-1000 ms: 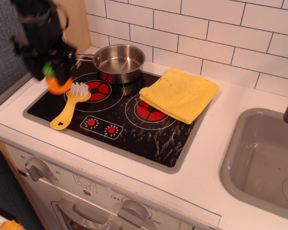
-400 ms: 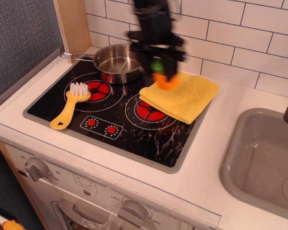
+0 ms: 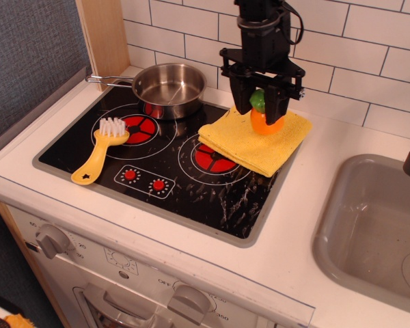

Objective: Pick up the pineapple and place it on the yellow towel

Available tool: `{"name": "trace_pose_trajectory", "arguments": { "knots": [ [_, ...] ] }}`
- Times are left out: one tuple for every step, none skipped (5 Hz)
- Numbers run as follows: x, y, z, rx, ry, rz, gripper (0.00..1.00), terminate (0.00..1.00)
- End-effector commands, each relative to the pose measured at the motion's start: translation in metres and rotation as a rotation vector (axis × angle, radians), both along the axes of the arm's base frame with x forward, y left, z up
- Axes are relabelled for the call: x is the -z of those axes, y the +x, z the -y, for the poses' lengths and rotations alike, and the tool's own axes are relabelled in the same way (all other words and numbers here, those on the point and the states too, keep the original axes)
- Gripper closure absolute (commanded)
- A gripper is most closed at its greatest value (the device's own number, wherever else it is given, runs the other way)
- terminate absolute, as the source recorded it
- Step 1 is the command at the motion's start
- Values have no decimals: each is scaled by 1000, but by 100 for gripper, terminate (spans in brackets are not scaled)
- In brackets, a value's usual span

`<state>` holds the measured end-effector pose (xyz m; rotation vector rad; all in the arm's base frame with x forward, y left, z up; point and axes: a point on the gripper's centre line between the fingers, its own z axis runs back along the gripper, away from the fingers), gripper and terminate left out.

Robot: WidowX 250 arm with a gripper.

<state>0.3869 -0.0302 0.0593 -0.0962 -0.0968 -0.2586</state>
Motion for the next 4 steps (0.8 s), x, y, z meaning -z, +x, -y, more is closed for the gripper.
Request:
{"name": "trace_pose_trajectory", "arguments": {
  "knots": [
    [-27,-6,-15,-44,36,71,0,0],
    [-33,-8,-19,-59,52,69,0,0],
    [-42,-12,-21,-66,60,79,0,0],
    [-58,-18,-23,-83,98,107,0,0]
  ]
}}
